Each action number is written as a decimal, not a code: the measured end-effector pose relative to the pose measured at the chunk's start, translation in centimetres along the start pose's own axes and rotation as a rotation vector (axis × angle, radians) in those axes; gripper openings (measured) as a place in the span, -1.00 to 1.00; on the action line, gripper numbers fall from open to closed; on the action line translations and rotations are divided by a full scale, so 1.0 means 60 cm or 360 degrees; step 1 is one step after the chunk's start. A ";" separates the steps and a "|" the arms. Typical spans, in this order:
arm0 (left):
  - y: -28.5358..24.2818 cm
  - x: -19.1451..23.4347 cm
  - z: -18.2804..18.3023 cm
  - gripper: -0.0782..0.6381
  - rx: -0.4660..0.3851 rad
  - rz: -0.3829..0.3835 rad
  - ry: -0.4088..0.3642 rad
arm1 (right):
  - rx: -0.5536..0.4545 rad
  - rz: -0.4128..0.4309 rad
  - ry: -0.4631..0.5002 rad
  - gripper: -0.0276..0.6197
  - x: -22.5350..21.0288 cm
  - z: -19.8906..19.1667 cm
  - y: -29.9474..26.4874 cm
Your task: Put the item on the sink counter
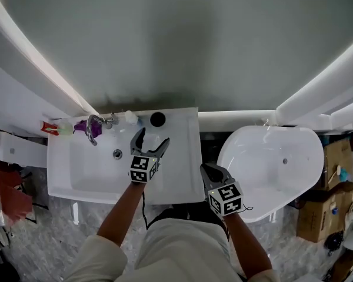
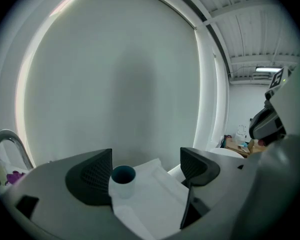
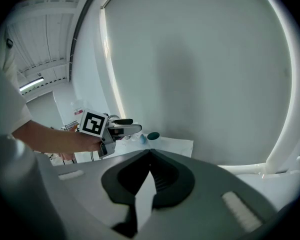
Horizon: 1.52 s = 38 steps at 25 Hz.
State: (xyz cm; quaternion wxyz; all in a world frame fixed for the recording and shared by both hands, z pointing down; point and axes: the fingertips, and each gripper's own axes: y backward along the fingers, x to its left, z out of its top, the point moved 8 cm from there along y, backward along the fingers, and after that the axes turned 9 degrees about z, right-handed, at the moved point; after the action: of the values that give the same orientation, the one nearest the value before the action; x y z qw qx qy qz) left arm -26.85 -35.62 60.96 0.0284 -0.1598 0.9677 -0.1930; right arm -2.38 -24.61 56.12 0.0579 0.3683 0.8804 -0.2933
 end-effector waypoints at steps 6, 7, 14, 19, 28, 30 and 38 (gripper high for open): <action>0.124 -0.038 0.030 0.23 -0.0100 0.0034 -0.0002 | -0.0033 0.0016 0.0046 -0.88 0.024 0.003 0.058; 0.146 -0.045 0.034 0.14 -0.0126 0.0066 -0.0013 | -0.0035 0.0030 0.0064 -0.88 0.028 0.004 0.063; 0.289 -0.093 0.025 -0.16 -0.0113 0.0244 0.0033 | -0.0069 0.0168 0.0167 -0.88 0.073 -0.009 0.110; 0.386 -0.157 0.022 -0.30 -0.0094 0.0321 0.0079 | -0.0081 0.0247 0.0218 -0.88 0.101 -0.037 0.181; 0.546 -0.270 0.009 -0.58 -0.0095 0.0428 0.0075 | -0.0121 0.0341 0.0269 -0.88 0.142 -0.096 0.299; 0.574 -0.288 0.004 -0.61 -0.0092 0.0440 0.0076 | -0.0135 0.0351 0.0281 -0.88 0.148 -0.103 0.317; 0.650 -0.317 -0.019 -0.73 -0.0058 0.0448 0.0089 | -0.0210 0.0385 0.0306 -0.88 0.178 -0.114 0.355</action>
State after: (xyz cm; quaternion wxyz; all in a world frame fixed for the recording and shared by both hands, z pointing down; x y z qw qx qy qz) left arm -20.59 4.98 46.95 0.0252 -0.0174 0.9843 -0.1740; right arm 5.20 -2.38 48.24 0.0323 0.4934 0.8484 -0.1891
